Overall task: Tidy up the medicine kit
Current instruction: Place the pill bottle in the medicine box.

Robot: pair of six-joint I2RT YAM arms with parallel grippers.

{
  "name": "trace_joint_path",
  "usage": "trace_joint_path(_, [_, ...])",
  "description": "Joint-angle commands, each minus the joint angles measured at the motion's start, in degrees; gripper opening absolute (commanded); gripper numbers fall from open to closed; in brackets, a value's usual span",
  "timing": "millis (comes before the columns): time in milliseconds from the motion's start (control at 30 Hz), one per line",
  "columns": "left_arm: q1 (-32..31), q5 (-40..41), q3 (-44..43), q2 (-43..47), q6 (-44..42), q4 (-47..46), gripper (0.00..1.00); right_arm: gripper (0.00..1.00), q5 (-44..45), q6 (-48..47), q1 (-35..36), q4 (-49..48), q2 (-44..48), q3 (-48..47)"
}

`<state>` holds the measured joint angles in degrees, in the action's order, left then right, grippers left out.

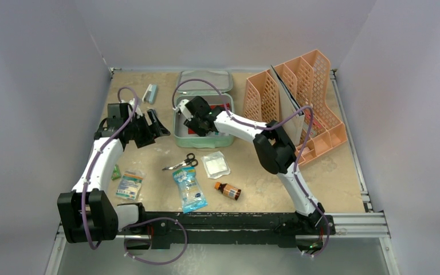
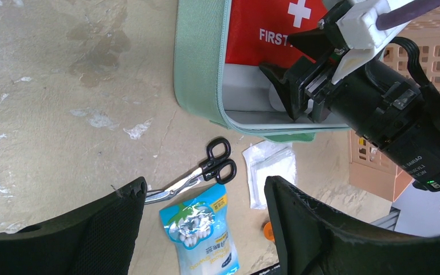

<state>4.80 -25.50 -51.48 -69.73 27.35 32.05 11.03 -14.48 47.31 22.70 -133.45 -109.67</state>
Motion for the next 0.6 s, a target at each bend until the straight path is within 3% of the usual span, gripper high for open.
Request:
trace_joint_path(0, [-0.14,0.25,-2.58,0.60,-1.67,0.24,0.73,0.54,0.63,0.46,-0.76,4.62,2.70,-4.34])
trace_joint_path(100, [-0.14,1.22,-2.90,2.65,-1.99,0.40,0.74,0.57,0.57,1.12,-0.95,8.48,1.90,-9.48])
trace_joint_path(300, [-0.14,-0.74,-6.38,4.22,-1.22,3.61,0.73,0.65,-4.30,5.36,-1.11,10.96,8.46,-9.35])
trace_joint_path(467, [-0.14,-1.16,-6.67,7.25,-1.59,5.40,0.74,0.66,-5.67,8.44,-1.15,10.87,15.50,-5.90])
trace_joint_path(567, [-0.14,-3.79,-3.91,9.35,-0.93,1.71,0.74,0.66,-7.33,10.65,-0.82,11.36,19.05,-1.80])
